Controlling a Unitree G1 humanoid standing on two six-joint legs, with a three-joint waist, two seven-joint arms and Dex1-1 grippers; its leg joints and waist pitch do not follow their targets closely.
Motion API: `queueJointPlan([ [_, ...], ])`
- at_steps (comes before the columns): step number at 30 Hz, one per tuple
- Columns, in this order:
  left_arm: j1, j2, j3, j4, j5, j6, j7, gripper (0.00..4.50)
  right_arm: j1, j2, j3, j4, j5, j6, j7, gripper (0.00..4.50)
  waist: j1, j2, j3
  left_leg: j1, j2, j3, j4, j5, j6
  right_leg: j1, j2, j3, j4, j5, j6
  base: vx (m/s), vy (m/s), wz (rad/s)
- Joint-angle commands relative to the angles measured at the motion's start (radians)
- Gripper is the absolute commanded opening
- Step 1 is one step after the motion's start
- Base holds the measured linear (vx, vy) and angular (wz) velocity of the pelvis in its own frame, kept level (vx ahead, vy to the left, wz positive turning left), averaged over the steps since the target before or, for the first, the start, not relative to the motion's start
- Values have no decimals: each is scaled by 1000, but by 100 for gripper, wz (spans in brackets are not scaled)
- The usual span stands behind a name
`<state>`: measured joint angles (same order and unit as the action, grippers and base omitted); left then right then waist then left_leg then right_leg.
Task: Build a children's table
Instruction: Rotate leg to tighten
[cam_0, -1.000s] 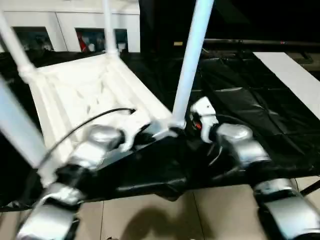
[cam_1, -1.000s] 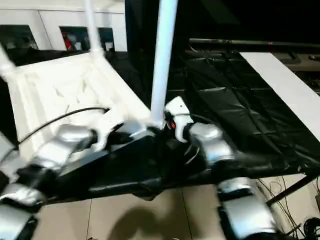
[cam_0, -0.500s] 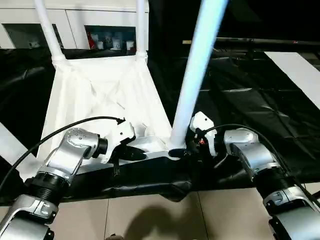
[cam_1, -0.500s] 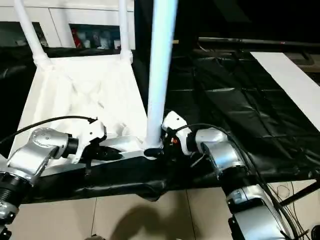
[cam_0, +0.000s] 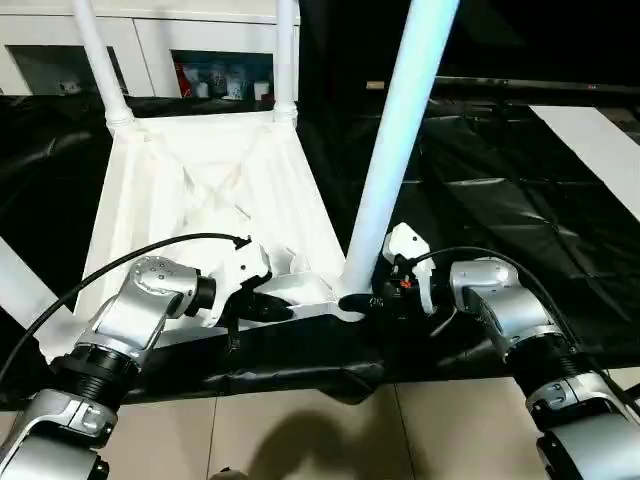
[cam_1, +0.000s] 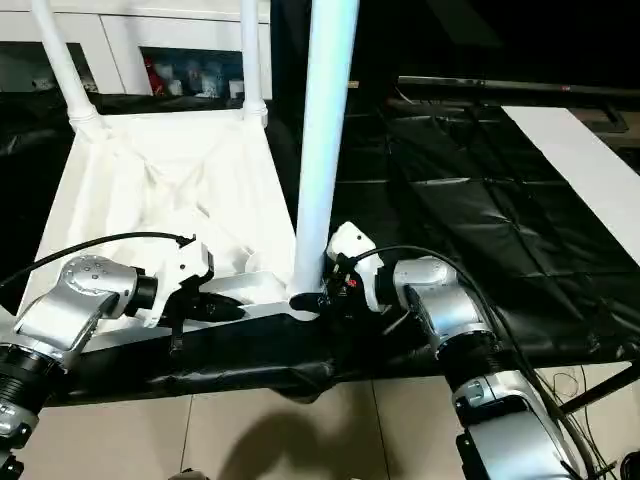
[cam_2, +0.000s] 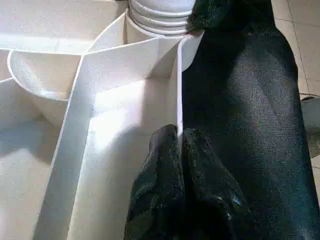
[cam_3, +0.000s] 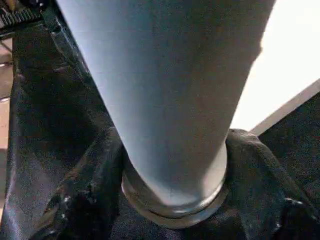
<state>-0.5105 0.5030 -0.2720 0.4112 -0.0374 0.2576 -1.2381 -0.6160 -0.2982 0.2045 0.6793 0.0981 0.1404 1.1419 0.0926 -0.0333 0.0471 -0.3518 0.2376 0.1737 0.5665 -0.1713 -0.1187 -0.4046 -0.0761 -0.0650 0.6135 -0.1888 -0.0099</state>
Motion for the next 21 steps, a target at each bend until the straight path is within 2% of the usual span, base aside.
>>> queueJointPlan([
  [1, 11, -12, -24, 8, -10, 8, -23, 0, -3, 7, -11, 23, 13, -4, -6, 260, 1, -5, -66, 2, -8, 16, -52, -134, 44, 58, -46, 38, -50, -60, -239, 0, 0, 0],
  [6, 13, -25, -28, 6, -2, 24, 2, 0, -6, 40, -33, 61, 8, -15, -88, 260, -2, -3, -62, 3, -7, 15, -55, -172, 25, 53, -49, 40, -57, -119, -228, 0, 0, 0],
  [8, -1, -65, -33, 29, 34, 54, 92, 0, -30, 102, -78, 140, -8, -36, -296, 260, -8, 0, -57, 4, -7, 12, -61, -211, 3, 49, -51, 40, -64, -191, -212, 0, 0, 0],
  [9, -13, -90, -31, 49, 50, 70, 145, 0, -42, 131, -100, 172, -7, -28, -381, 260, -12, -1, -52, 4, -10, 9, -65, -246, -17, 50, -50, 38, -73, -272, -189, -71, -3, -8],
  [10, -33, -129, -28, 80, 69, 91, 217, 0, -55, 169, -122, 205, -6, -22, -485, 260, -17, -4, -54, 6, -10, 6, -65, -268, -29, 50, -52, 37, -78, -331, -169, -52, -1, -7],
  [11, -33, -129, -28, 80, 69, 91, 217, 0, -55, 169, -122, 205, -6, -22, -485, 260, -22, -2, -54, 11, -10, 6, -65, -281, -36, 44, -52, 38, -83, -352, -161, 0, 0, 0],
  [12, -53, -164, -22, 111, 83, 110, 282, 0, -66, 201, -144, 231, 0, -6, -570, 260, -21, 2, -54, 13, -10, 6, -64, -286, -37, 43, -51, 38, -83, -354, -160, 0, 0, 0],
  [13, -76, -200, -17, 144, 94, 129, 343, 0, -78, 231, -162, 258, 2, 1, -658, 260, -25, 0, -53, 14, -11, 6, -64, -295, -38, 40, -50, 39, -86, -369, -156, 0, 0, 0],
  [14, -76, -200, -17, 144, 94, 129, 343, 0, -78, 231, -162, 258, 2, 1, -658, 260, -25, -1, -54, 16, -13, 7, -61, -298, -37, 38, -51, 39, -89, -379, -150, 0, 0, 0],
  [15, -101, -235, -15, 178, 107, 145, 403, 0, -92, 261, -182, 285, 7, 5, -746, 260, -26, 5, -55, 15, -13, 6, -62, -299, -37, 37, -51, 40, -87, -375, -152, 0, 0, 0],
  [16, -115, -256, -14, 197, 115, 154, 436, 0, -101, 277, -193, 303, 12, 5, -796, 260, -29, 0, -54, 12, -14, 6, -62, -301, -36, 38, -47, 37, -89, -379, -144, 0, 0, 0],
  [17, -137, -285, -13, 229, 124, 158, 482, 0, -114, 299, -207, 321, 17, -4, -860, 260, -28, -2, -56, 14, -14, 6, -61, -304, -35, 36, -49, 37, -91, -380, -139, 0, 0, 0],
  [21, -174, -323, -14, 292, 144, 132, 561, 0, -139, 326, -205, 345, 6, -33, -915, 260, -23, -4, -58, 16, -14, 9, -59, -305, -23, 32, -45, 37, -90, -335, -145, 0, 0, 0],
])
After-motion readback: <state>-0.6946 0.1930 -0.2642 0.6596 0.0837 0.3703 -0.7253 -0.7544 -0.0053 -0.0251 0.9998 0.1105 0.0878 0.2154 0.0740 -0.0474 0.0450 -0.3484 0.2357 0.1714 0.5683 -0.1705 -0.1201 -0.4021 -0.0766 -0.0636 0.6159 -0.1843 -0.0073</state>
